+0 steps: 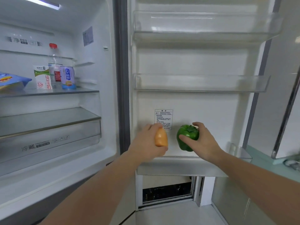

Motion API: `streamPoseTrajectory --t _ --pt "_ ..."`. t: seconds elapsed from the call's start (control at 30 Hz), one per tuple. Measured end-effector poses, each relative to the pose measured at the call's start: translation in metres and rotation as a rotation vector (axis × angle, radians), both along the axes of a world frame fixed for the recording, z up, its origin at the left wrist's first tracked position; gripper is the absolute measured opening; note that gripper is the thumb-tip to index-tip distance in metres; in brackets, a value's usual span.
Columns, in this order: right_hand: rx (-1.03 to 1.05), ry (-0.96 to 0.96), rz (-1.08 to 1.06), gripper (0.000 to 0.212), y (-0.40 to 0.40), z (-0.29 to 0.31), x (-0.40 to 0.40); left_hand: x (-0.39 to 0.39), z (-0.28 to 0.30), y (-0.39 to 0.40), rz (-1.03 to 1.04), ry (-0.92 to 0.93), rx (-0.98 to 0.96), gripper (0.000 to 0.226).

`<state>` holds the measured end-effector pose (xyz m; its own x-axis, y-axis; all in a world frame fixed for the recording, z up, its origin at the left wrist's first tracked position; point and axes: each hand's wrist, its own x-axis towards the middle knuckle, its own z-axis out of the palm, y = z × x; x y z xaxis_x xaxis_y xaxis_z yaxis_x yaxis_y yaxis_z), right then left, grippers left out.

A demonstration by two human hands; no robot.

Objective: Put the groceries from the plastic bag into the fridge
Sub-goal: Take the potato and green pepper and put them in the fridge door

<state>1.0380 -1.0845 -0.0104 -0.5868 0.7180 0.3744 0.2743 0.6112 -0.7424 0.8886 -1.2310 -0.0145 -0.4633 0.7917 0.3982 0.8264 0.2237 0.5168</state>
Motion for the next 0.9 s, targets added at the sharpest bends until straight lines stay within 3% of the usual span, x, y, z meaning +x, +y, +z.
streamPoseTrajectory --t 0.3,0.43,0.57,0.7,0.9 --pt "-0.122 -0.385 0.038 0.074 0.042 -0.023 -0.023 -0.015 -0.016 0.042 0.098 -0.222 -0.321 0.073" --pt "-0.108 -0.445 0.061 0.073 0.052 -0.029 -0.03 -0.021 -0.021 0.053 0.132 -0.221 -0.432 0.065" --pt "-0.053 -0.507 0.058 0.069 0.062 -0.029 -0.037 -0.025 -0.024 0.061 0.12 -0.172 -0.457 0.054" --pt "0.025 -0.682 0.016 0.083 0.063 -0.032 -0.039 -0.023 -0.023 0.062 0.074 -0.177 -0.43 0.058" --pt "0.049 -0.66 0.019 0.097 0.061 -0.032 -0.038 -0.021 -0.021 0.06 0.066 -0.131 -0.399 0.058"
